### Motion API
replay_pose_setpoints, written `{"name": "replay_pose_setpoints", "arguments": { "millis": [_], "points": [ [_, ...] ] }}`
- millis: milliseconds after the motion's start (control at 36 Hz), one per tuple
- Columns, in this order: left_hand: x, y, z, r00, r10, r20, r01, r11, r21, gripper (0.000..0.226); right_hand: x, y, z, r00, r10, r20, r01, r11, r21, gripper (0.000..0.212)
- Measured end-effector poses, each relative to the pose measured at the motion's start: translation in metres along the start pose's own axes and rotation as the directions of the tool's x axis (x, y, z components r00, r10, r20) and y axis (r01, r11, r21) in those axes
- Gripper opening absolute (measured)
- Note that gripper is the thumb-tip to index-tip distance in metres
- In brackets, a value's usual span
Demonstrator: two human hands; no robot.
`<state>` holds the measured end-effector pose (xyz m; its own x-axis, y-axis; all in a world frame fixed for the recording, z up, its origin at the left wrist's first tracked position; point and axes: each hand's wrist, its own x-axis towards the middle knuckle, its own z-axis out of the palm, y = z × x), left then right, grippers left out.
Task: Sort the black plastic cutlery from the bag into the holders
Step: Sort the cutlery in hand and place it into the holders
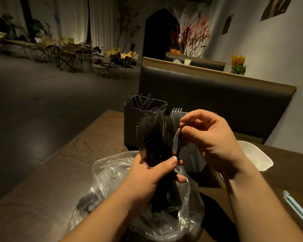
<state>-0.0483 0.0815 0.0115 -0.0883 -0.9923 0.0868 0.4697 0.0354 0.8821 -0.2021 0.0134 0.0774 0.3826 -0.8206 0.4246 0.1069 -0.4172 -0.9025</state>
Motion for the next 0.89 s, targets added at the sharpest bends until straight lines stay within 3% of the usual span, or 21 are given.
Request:
{"name": "replay_pose_setpoints", "arguments": {
  "millis": [56,167,278,444,528,639,778,889],
  "points": [
    [-0.001,0.002,0.001,1.000,0.000,0.002,0.000,1.000,-0.009,0.016,-0.001,0.001,-0.003,0.999,0.030,-0.017,-0.030,0.999,0.019,0.017],
    [-0.002,0.007,-0.002,0.999,-0.035,-0.009,0.034,0.996,-0.083,0.024,-0.001,-0.002,-0.009,0.998,0.055,-0.031,-0.052,0.994,0.096,0.017],
    [-0.002,0.009,-0.009,0.977,-0.125,0.173,0.141,0.986,-0.084,0.022,-0.001,-0.004,-0.008,0.995,0.017,-0.095,-0.011,0.998,0.065,0.026],
    [-0.003,0.008,-0.015,0.900,-0.256,0.353,0.318,0.939,-0.132,0.040,-0.004,-0.012,-0.007,0.996,0.056,0.077,-0.066,0.989,0.134,0.049],
    [-0.002,0.007,-0.018,0.870,-0.266,0.415,0.351,0.926,-0.141,0.039,-0.006,-0.015,-0.010,0.991,0.064,0.113,-0.078,0.989,0.125,0.040],
    [-0.002,0.003,-0.016,0.833,-0.238,0.499,0.348,0.927,-0.138,0.023,-0.004,-0.012,-0.010,0.999,0.017,0.043,-0.019,0.999,0.032,0.023],
    [0.000,-0.003,-0.013,0.890,-0.279,0.360,0.343,0.931,-0.126,0.042,0.000,-0.004,-0.008,0.999,0.021,0.025,-0.020,0.999,-0.048,0.018],
    [0.000,0.000,-0.003,0.929,-0.290,0.230,0.338,0.919,-0.204,0.027,0.002,-0.005,-0.014,0.996,0.021,-0.085,-0.024,0.999,-0.040,0.019]
  ]
}}
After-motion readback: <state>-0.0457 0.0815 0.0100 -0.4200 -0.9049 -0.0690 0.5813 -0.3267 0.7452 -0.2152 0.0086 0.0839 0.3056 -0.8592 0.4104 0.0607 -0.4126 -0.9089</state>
